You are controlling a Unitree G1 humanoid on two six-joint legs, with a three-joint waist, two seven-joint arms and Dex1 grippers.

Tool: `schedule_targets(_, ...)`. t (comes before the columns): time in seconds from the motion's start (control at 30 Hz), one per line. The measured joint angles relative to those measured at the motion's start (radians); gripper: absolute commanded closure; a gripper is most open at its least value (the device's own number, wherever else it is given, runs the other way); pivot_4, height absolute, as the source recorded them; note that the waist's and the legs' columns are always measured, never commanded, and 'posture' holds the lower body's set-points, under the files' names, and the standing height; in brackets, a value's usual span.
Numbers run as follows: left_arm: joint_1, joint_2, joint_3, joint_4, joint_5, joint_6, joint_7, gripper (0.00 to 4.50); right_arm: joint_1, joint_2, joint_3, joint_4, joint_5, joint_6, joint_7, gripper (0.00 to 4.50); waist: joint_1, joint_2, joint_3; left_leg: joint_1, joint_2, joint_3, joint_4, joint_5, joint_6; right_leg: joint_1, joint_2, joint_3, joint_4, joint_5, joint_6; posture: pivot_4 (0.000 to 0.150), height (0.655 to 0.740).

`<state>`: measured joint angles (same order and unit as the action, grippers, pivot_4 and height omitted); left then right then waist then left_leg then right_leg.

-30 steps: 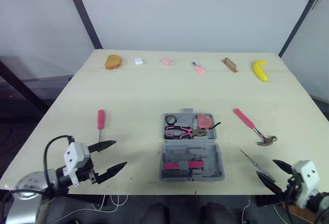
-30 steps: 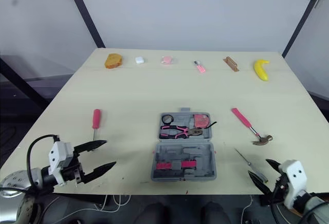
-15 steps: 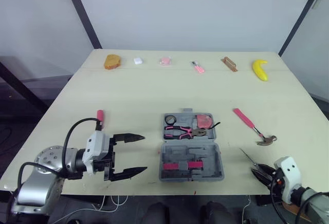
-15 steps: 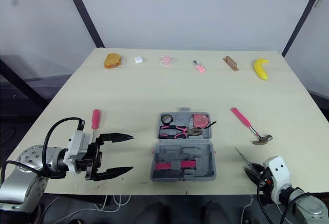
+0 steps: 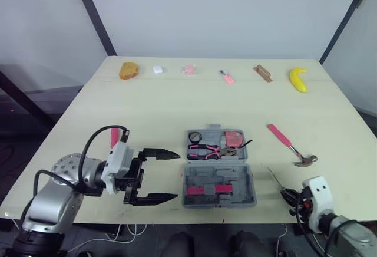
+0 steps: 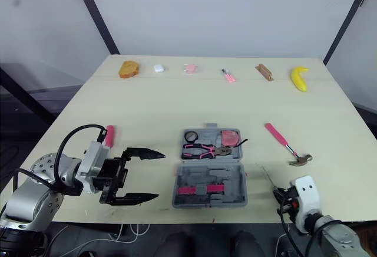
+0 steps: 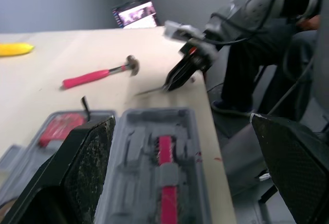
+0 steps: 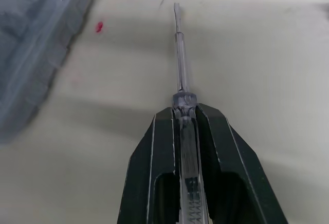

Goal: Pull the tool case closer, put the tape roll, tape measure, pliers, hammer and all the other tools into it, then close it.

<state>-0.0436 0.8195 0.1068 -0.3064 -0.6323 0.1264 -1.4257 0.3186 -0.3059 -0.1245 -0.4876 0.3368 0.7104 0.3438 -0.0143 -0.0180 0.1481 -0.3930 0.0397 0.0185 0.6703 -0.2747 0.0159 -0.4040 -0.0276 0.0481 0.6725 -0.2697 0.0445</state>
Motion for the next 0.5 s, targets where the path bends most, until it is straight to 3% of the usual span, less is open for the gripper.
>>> schedule_targets(0.27,-0.012,0.000,-0.001,-0.002,0.000,0.002,-0.015,0.00,-0.084,0.101,0.028,-0.031,-0.047,0.107,-0.196,4.49,0.002,0.000,0.000,-0.005,-0.001,0.000,0.000,0.000,0.000,-0.004,0.000,0.000,0.000,0.000,0.000,0.150,0.7400)
schedule_targets(0.33,-0.013,0.000,-0.001,-0.006,0.000,0.003,-0.015,0.00,-0.084,0.101,0.028,-0.021,-0.057,0.106,-0.202,3.47,0.000,0.000,0.000,-0.005,0.000,0.000,0.000,0.000,0.000,-0.004,0.000,0.000,0.000,0.000,0.000,0.150,0.7400)
schedule_targets(0.43,-0.013,0.000,-0.002,-0.009,0.001,0.003,-0.016,0.00,-0.079,0.101,0.032,-0.024,-0.055,0.102,-0.195,2.39,0.000,0.000,0.000,-0.005,0.000,0.000,0.000,0.000,0.000,-0.004,0.000,0.000,0.000,0.000,0.000,0.150,0.7400)
schedule_targets(0.5,-0.012,0.000,-0.010,-0.009,0.001,0.002,-0.018,0.00,-0.072,0.096,0.039,-0.031,-0.052,0.095,-0.181,1.35,0.001,0.000,0.000,-0.005,0.000,0.000,0.000,0.000,0.000,-0.004,0.000,0.000,0.000,0.000,0.000,0.150,0.7400)
